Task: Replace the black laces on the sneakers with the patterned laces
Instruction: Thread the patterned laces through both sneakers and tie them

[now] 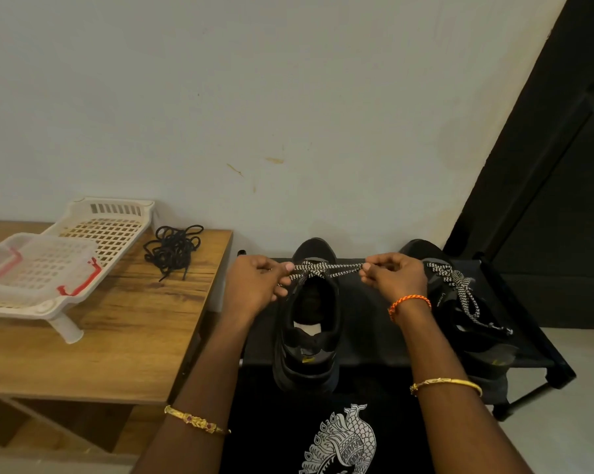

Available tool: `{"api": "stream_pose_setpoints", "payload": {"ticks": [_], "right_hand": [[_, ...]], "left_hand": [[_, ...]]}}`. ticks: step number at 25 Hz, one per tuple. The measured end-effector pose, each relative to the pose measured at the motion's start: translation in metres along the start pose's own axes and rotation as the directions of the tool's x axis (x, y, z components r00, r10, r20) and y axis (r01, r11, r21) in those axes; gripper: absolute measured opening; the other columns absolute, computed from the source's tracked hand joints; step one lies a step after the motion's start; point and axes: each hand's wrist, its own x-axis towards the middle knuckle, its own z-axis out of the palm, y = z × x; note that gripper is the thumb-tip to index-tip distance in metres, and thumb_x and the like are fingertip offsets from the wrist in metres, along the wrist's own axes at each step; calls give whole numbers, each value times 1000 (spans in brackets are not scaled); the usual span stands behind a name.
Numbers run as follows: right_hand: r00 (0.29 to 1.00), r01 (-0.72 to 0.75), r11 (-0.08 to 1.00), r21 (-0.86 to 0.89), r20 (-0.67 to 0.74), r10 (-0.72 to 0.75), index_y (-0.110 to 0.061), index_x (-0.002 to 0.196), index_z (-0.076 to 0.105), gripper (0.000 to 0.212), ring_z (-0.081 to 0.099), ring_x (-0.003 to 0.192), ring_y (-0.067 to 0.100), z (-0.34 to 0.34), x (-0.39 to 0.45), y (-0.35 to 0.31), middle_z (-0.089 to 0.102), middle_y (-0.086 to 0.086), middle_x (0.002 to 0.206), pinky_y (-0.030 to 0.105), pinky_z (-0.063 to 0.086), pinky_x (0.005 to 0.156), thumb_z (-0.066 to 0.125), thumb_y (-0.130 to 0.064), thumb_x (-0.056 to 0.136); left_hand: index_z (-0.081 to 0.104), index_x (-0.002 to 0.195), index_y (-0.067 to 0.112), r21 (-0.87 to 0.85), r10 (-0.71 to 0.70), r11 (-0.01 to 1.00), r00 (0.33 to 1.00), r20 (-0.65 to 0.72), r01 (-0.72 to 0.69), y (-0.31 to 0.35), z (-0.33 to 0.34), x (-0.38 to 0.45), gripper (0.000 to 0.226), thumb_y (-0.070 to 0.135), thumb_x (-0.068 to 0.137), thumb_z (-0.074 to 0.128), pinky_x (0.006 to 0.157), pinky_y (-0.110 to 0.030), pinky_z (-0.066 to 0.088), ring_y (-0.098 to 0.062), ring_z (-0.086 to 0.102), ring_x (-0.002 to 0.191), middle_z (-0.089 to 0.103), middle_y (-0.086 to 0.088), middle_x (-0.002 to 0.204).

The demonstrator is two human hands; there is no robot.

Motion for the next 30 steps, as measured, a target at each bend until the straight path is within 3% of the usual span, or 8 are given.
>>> {"api": "stream_pose_setpoints", "payload": {"ticks": [3,5,8,11,15,19,24,30], "right_hand": [[992,18,954,-300,-112,-54,-14,66,61,23,66,71,23,-1,2,4,68,15,81,34,59,71,64,2,82],[970,94,824,-558,-136,-204,-14,76,64,13,62,90,30,1,-3,0,64,15,101,36,51,86,60,-2,80],[872,475,717,-510,168,-459,-14,95,68,23,54,107,20,12,-16,-5,55,7,115,21,39,93,64,-2,76],[734,637,686,-353,551,-398,-15,108,69,28,60,99,7,27,-34,-5,67,-1,106,8,42,87,69,-8,81],[798,554,767,-325,471,-377,-11,104,73,20,64,88,4,31,-29,-4,73,1,97,7,47,82,65,-7,86],[898,429,828,-361,267,-348,-13,91,76,11,63,73,2,25,-19,-5,71,-2,81,3,46,69,69,-10,83],[929,361,832,-421,241,-281,-15,85,74,6,61,71,2,32,-21,0,68,-3,75,7,45,64,68,-14,84],[913,396,698,-597,334,-233,-13,86,67,5,52,105,18,47,-23,11,51,1,108,26,44,88,64,-17,87]], "left_hand": [[63,98,8,25,-22,999,998,53,21,-1,5,2,13,10,97,50,54,-15,49,-9,64,68,68,-2,82],[61,93,11,3,-3,1000,1000,-18,3,-1,6,2,6,14,95,56,52,-15,47,-10,67,68,70,-3,82],[66,83,16,-2,70,998,998,2,-70,3,8,-1,7,21,84,70,47,-10,43,-3,63,58,70,5,70],[72,90,8,-74,110,992,988,109,-102,8,16,-4,7,13,86,68,47,-6,39,4,54,49,63,10,60],[67,96,8,-68,85,995,993,87,-79,7,16,-2,15,18,85,70,54,-9,43,2,61,61,67,1,75],[70,99,15,281,92,952,988,125,-125,-2,17,1,21,28,82,73,76,-25,53,-9,65,82,70,1,85],[74,99,15,344,94,930,989,118,-130,-2,18,5,16,24,89,66,82,-31,55,-11,64,81,70,0,88],[66,105,8,353,-8,934,981,193,-61,-1,20,10,21,19,99,49,77,-36,58,-21,66,74,65,-5,88]]}}
